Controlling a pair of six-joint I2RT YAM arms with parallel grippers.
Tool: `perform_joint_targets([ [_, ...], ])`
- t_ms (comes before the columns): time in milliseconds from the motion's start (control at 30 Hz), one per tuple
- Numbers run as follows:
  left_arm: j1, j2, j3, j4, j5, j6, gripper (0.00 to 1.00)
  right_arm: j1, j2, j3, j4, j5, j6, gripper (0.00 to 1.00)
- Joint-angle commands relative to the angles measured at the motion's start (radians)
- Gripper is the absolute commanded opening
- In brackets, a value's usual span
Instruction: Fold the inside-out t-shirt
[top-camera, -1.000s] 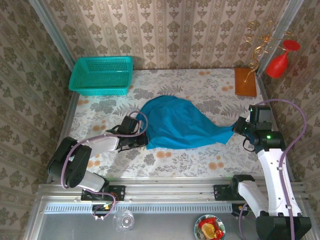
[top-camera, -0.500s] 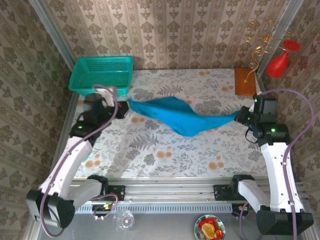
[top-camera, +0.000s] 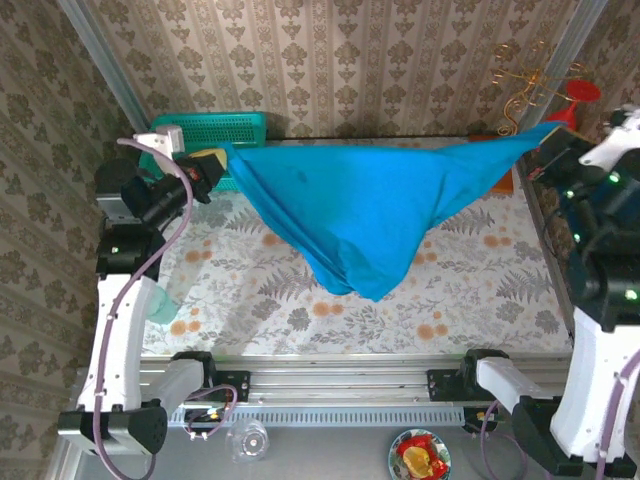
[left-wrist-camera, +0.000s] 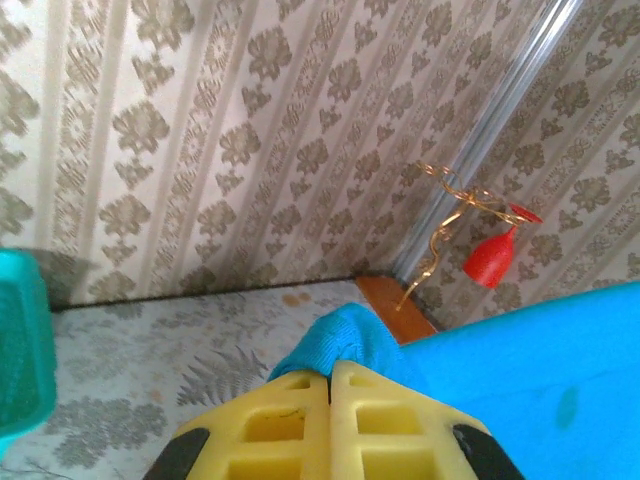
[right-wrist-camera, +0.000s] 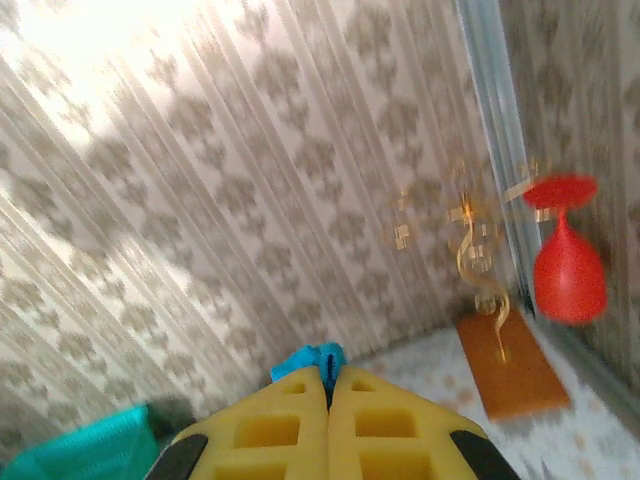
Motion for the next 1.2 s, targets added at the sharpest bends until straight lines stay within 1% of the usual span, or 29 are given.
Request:
perform_joint_targets([
  [0,0.010,0.028,-0.064,0.142,0.058,-0.102,0.00,-0.010,0.013,0.063,-0.008,0.081,-0.024,0.00],
  [100,0.010,0.076,-0.044,0.227,0.125,-0.160,0.00,-0.010,0.037,0.017,-0.014,0.000,-0.009,0.00],
  [167,0.011,0.104,0.054,0.224,0.171,-0.152,0.00,-0.011,0.050,-0.059,-0.019,-0.067,0.015,0.00],
  [233,0.010,0.120,0.149,0.182,0.179,-0.122,0.00,-0.011,0.041,-0.168,0.004,-0.111,0.045,0.00],
  [333,0.009,0.156,0.225,0.072,0.170,-0.070,0.00,-0.011,0.007,-0.322,0.069,-0.110,0.073,0.00],
  [400,0.009,0.191,0.204,0.059,0.172,-0.068,0.00,-0.014,0.008,-0.358,0.079,-0.092,0.069,0.00],
  [500,-0.001,0.235,0.135,0.079,0.217,-0.113,0.00,-0.015,0.016,-0.367,0.053,-0.107,0.062,0.00],
  [567,-0.036,0.213,0.056,0.042,0.207,-0.107,0.00,-0.015,-0.012,-0.433,0.032,-0.140,0.061,0.00],
  [600,-0.059,0.188,0.014,0.016,0.181,-0.086,0.00,-0.015,-0.038,-0.483,0.025,-0.147,0.063,0.00],
  [700,-0.166,0.071,-0.154,-0.132,0.045,0.007,0.00,-0.015,-0.154,-0.700,-0.004,-0.152,0.086,0.00],
  [733,-0.201,0.030,-0.209,-0.191,-0.007,0.025,0.00,-0.015,-0.195,-0.773,-0.020,-0.151,0.098,0.00],
  [800,-0.259,-0.043,-0.312,-0.262,-0.064,0.016,0.00,-0.015,-0.263,-0.883,-0.049,-0.146,0.117,0.00],
  [867,-0.313,-0.111,-0.414,-0.299,-0.062,-0.025,0.00,-0.015,-0.307,-0.961,-0.062,-0.121,0.135,0.01],
  [933,-0.353,-0.158,-0.467,-0.321,-0.053,-0.043,0.01,-0.015,-0.311,-0.996,-0.055,-0.111,0.143,0.10],
  [1000,-0.364,-0.181,-0.477,-0.359,-0.059,-0.031,0.08,-0.015,-0.280,-1.001,-0.031,-0.127,0.148,0.20],
  [1033,-0.364,-0.183,-0.466,-0.385,-0.079,-0.014,0.16,-0.014,-0.254,-0.999,-0.012,-0.145,0.151,0.26],
  [1067,-0.362,-0.178,-0.450,-0.407,-0.106,0.008,0.26,-0.010,-0.227,-0.994,0.005,-0.168,0.155,0.29],
  [1100,-0.362,-0.168,-0.435,-0.422,-0.132,0.026,0.32,-0.006,-0.201,-0.990,0.021,-0.183,0.156,0.31],
  [1167,-0.357,-0.118,-0.394,-0.431,-0.164,0.071,0.37,0.019,-0.142,-0.983,0.058,-0.203,0.156,0.35],
])
